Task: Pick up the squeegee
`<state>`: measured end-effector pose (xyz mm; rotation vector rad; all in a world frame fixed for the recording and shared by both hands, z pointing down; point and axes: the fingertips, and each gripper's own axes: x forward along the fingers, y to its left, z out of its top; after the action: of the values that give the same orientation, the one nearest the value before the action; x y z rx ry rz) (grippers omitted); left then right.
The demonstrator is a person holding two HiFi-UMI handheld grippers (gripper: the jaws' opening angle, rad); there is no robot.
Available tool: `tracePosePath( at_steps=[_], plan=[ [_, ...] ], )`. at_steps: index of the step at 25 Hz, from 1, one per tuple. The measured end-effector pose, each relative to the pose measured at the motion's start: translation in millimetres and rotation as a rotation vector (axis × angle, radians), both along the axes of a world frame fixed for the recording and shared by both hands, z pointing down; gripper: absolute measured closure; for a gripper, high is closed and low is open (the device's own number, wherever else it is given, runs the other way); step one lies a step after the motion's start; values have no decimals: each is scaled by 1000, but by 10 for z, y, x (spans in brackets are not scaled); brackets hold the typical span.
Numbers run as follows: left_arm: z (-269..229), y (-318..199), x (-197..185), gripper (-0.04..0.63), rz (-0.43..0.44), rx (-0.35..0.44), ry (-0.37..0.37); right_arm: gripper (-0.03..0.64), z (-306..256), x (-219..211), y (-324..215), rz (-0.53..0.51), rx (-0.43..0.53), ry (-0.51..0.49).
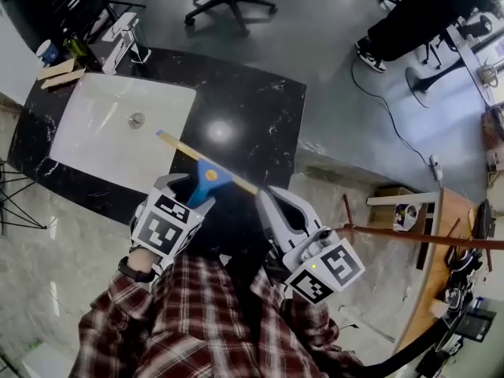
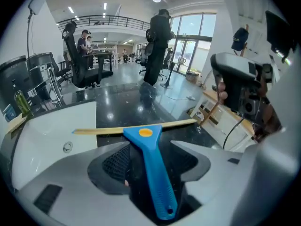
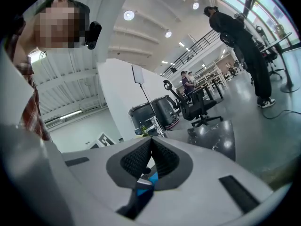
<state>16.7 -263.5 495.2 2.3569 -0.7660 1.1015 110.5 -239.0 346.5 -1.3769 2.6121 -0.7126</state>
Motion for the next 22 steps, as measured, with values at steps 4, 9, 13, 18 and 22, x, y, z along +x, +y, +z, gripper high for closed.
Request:
tracePosePath(
  at_steps=[4, 9, 13, 18, 22],
  plan=[
    [234, 46, 8, 328, 13, -45, -49, 604, 89, 73, 40, 28, -33, -2],
    [363, 95, 29, 328, 36, -86, -102, 604, 181, 127, 48, 39, -61, 6],
    [381, 59, 20, 348, 31, -96, -147, 604, 226, 130, 58, 34, -76, 11],
    [370, 24, -39, 453, -2, -93, -154, 604, 218, 108, 69, 18, -78, 17],
    [363, 25, -39, 456, -21, -96, -124, 604, 196, 79, 83, 6, -75, 26]
  ],
)
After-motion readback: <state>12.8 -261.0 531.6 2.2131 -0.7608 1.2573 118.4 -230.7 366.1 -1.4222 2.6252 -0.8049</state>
